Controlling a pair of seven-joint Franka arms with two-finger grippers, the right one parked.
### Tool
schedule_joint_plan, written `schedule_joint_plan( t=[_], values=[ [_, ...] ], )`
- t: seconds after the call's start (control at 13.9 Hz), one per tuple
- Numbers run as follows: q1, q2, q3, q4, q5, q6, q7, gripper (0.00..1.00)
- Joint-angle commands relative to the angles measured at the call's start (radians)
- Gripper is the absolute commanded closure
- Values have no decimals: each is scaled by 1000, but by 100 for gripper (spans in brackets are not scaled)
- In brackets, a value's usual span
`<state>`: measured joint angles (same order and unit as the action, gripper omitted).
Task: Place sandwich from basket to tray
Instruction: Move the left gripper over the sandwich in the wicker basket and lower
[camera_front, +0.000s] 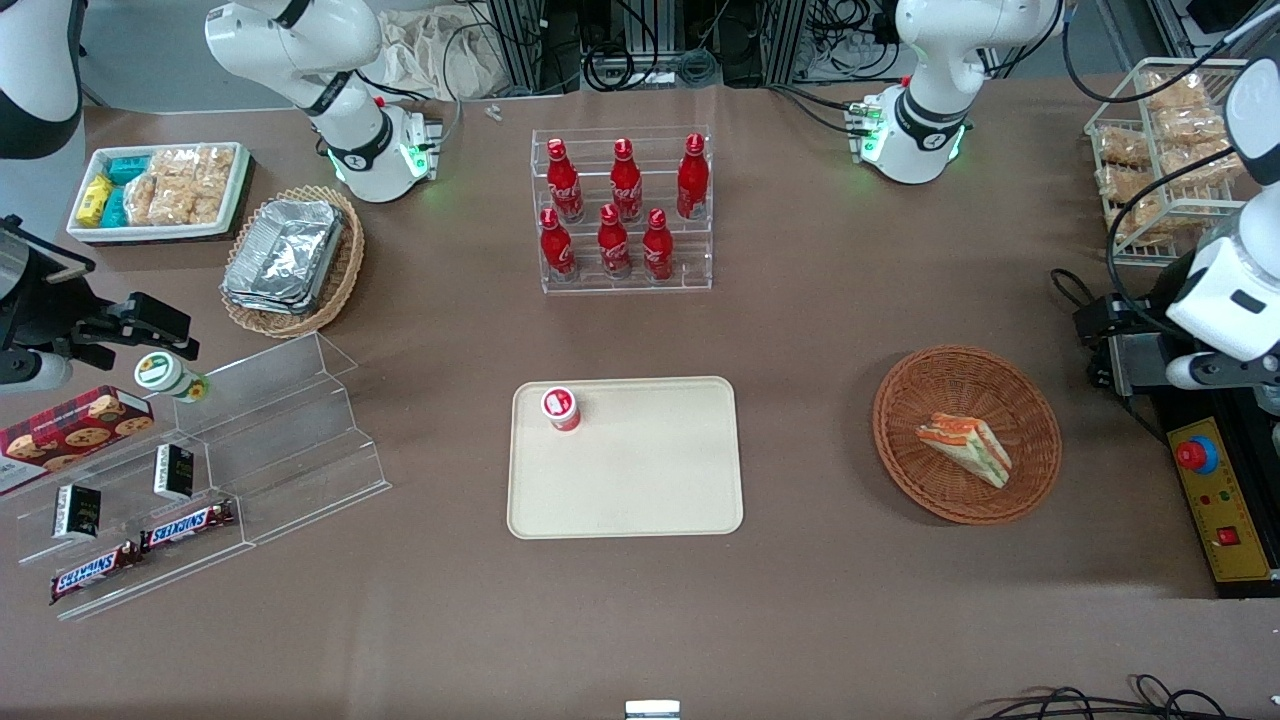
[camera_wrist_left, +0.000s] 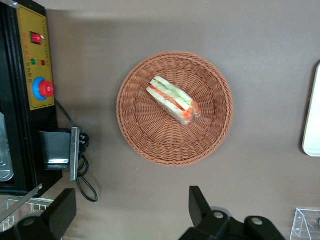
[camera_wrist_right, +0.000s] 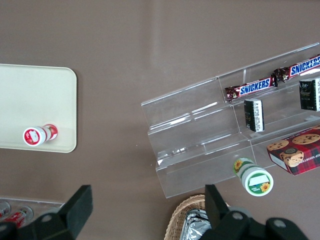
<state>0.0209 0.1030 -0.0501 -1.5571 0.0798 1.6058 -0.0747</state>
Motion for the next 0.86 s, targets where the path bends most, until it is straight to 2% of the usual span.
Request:
schedule_joint_plan(
  t=[0.0,0.29,0.36,0.58,0.79],
  values=[
    [4,20,3,25,9,-23,-8,0],
    [-9,67,-2,34,8,-27,-28,0],
    [-1,79,0,22,-6,-20,-86,0],
    [1,86,0,-61,-11,105,-332,0],
    [-2,105,0,-139,-25,241,-717,0]
  ],
)
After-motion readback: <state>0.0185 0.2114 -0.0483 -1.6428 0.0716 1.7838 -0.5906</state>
